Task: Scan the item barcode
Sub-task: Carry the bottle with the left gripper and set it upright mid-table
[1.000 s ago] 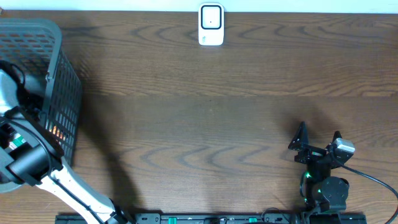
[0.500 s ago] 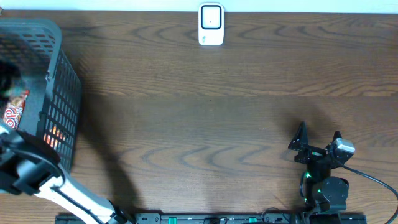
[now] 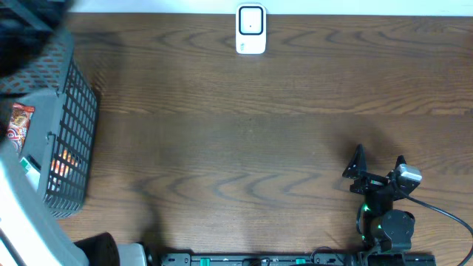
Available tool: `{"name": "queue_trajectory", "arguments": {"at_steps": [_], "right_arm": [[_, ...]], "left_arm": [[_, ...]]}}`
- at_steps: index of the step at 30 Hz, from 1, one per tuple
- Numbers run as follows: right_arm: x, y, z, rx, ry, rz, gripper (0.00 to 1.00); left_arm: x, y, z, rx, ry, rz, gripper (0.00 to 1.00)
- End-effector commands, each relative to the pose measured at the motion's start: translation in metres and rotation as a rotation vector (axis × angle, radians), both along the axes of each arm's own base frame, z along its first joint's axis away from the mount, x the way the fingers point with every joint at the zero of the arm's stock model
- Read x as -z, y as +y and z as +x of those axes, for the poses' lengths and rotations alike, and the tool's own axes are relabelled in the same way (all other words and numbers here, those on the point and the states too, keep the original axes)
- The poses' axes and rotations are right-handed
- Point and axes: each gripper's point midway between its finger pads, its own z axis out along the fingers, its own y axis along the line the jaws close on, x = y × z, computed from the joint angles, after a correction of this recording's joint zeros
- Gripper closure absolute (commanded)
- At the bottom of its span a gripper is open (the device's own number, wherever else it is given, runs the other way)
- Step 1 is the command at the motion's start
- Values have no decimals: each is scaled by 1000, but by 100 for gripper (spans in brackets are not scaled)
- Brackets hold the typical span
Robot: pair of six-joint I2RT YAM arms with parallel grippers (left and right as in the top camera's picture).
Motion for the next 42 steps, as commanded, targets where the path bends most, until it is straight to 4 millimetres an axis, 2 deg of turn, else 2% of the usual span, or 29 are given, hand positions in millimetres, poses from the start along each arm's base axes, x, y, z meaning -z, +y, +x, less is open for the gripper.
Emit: {"name": "queue_trajectory", "arguments": {"at_steps": [1, 2, 3, 11, 14, 16, 22, 26, 28, 31, 33, 36, 38, 40, 42], "right_arm": [[1, 2, 0, -9, 3, -12, 1], [1, 2, 0, -9, 3, -12, 1], [1, 2, 0, -9, 3, -12, 1], [1, 2, 0, -9, 3, -12, 1], [1, 2, 0, -9, 3, -12, 1], [1, 2, 0, -9, 3, -12, 1], [1, 2, 0, -9, 3, -12, 1], [1, 2, 0, -9, 3, -12, 1], [1, 2, 0, -9, 3, -12, 1], [1, 2, 0, -9, 3, -12, 1], [1, 2, 0, -9, 3, -12, 1], [1, 2, 0, -9, 3, -12, 1], [1, 2, 0, -9, 3, -12, 1], [1, 2, 0, -9, 3, -12, 1], [1, 2, 0, -9, 3, -12, 1]], "left_arm": [[39, -68, 22, 137, 89, 82, 34], [68, -98, 26, 174, 157, 164, 34], [87, -109, 29, 176, 207, 216, 34], [239, -154, 27, 180, 636, 595, 34], [291, -169, 26, 173, 779, 629, 34], [348, -187, 32, 112, 909, 610, 34], [427, -211, 34, -78, 1072, 516, 34], [470, -224, 28, -257, 1157, 417, 34], [488, -226, 18, -375, 1215, 368, 34], [507, -231, 5, -508, 1271, 318, 34], [511, -238, -1, -577, 1299, 266, 33], [511, -256, 0, -604, 1330, 145, 19], [509, -276, 8, -545, 1339, 51, 8], [499, -291, 15, -485, 1354, -28, 6], [489, -291, 17, -464, 1338, -36, 6]]}}
